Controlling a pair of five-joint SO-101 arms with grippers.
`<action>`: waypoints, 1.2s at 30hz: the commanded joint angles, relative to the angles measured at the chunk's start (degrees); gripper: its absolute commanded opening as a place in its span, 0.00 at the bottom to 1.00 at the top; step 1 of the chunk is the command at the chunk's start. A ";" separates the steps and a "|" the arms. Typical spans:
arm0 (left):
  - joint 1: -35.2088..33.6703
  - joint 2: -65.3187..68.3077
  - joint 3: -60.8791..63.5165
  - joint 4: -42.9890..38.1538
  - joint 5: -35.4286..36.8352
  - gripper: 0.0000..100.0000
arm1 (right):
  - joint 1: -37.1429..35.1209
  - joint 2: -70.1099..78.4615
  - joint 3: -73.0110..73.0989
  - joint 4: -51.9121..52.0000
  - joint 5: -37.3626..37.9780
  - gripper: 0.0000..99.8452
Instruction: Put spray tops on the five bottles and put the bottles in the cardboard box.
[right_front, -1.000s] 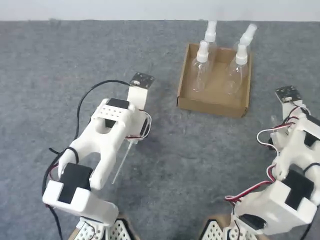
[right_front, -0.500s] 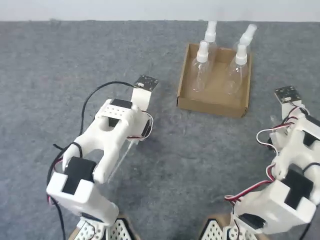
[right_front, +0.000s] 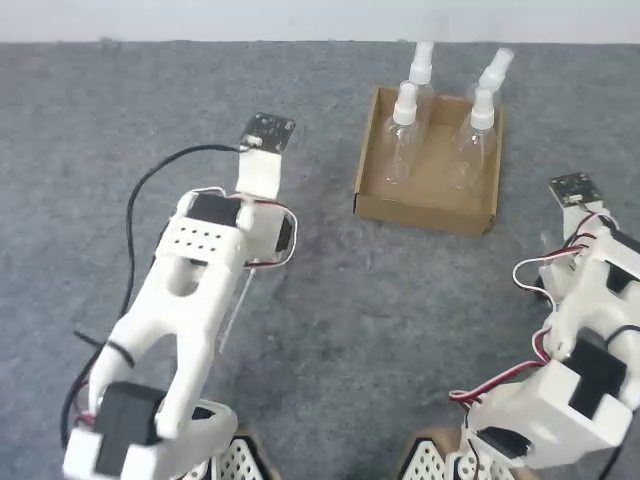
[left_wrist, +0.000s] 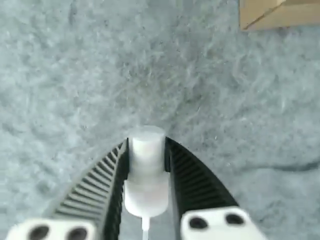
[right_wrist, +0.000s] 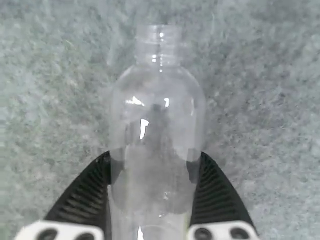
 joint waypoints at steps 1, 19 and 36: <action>0.44 -6.15 2.86 -2.11 1.49 0.02 | -0.48 -1.63 -1.58 3.03 0.00 0.10; 0.00 -7.74 10.95 -9.05 1.23 0.02 | -7.34 -0.57 -25.23 22.29 3.52 0.24; 0.00 -7.30 10.95 -9.05 1.32 0.02 | -4.79 19.65 -40.62 23.96 5.36 0.23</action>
